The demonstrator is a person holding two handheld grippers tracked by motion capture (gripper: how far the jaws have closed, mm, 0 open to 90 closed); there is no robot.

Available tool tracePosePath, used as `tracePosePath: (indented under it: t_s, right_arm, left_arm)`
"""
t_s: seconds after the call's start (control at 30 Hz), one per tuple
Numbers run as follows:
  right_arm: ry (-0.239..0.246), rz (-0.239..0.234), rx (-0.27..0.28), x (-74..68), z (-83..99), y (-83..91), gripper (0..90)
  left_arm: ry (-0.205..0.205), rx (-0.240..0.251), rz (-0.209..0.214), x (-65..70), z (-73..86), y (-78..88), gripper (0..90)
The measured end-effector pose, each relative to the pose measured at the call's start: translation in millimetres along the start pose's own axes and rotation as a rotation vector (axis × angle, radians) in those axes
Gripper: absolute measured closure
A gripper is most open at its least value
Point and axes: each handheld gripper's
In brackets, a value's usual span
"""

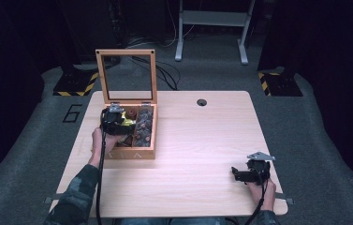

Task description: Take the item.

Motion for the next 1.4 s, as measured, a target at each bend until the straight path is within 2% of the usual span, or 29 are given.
tracePosePath:
  t_s: [0.13,0.33,0.47,1.07,1.4]
  right_arm:
    - [0.000,0.000,0.000,0.0,0.0,0.0,2.2]
    - [0.000,0.000,0.000,-0.1,0.0,0.0,2.2]
    - [-0.001,0.000,0.000,-0.1,0.0,0.0,2.3]
    - [-0.001,0.000,0.000,-0.1,0.0,0.0,2.2]
    - [-0.002,0.002,0.001,-0.2,0.0,0.0,2.2]
  left_arm:
    - [0.010,0.034,-0.004,2.0,-0.3,7.2,38.1]
    - [0.009,0.040,-0.001,2.2,-0.7,14.9,38.1]
    - [0.008,0.068,0.000,5.9,-1.9,22.6,38.1]
    - [-0.059,0.133,0.022,24.1,-15.4,50.2,38.1]
    - [-0.097,0.164,0.040,35.4,-23.9,56.7,38.1]
Point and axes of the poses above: each handheld gripper's, and its own axes: y roughly backward along the jaws, z roughly out of its underside, x roughly to its right, and after that the axes turned 2 degrees about -z, right-handed
